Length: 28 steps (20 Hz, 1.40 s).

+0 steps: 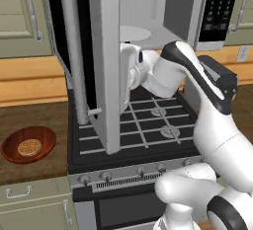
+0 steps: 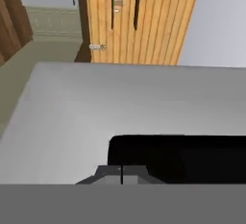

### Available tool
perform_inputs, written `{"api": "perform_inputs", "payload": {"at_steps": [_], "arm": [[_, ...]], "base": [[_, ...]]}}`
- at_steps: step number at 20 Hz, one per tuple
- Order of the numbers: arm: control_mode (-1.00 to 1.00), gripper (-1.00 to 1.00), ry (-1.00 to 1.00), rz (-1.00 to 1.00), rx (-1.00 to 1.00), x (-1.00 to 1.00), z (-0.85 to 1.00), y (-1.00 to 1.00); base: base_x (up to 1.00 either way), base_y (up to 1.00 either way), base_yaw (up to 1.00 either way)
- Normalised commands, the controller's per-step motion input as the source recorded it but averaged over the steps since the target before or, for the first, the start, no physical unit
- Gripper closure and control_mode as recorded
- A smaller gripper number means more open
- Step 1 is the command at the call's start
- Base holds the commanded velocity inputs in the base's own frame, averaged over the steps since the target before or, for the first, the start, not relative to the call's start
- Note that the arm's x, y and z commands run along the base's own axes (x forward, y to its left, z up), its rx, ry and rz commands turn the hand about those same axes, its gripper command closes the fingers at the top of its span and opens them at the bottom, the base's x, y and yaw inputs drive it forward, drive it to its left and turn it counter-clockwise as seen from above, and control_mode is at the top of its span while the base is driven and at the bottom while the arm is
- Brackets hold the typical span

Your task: Open the microwave, place the bowl with waffle inside the microwave, then close the microwave door and turn it on.

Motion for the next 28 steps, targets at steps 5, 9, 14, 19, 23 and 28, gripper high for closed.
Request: {"api": "perform_inputs", "payload": {"at_steps": [5,9,14,19,23,28], "arm": [[-1.00,1.00,-0.27,0.23,0.00,-0.09,0.11,0.61],[-1.00,1.00,-0.36,0.02,0.00,-0.02,0.14,-0.54],[-1.00,1.00,-0.19,0.00,-0.13,0.37,-0.30,-0.76],[-1.00,1.00,-0.10,-0.07,-0.21,0.65,-0.89,-0.40],[-1.00,1.00,-0.21,-0.39,-0.26,0.51,-1.00,0.02],[-1.00,1.00,-0.36,-0.66,-0.05,0.14,-1.00,0.14]], "base": [[0.00,0.00,0.00],[0.00,0.00,0.00],[0.00,0.00,0.00],[0.00,0.00,0.00],[0.00,0.00,0.00],[0.00,0.00,0.00]]}}
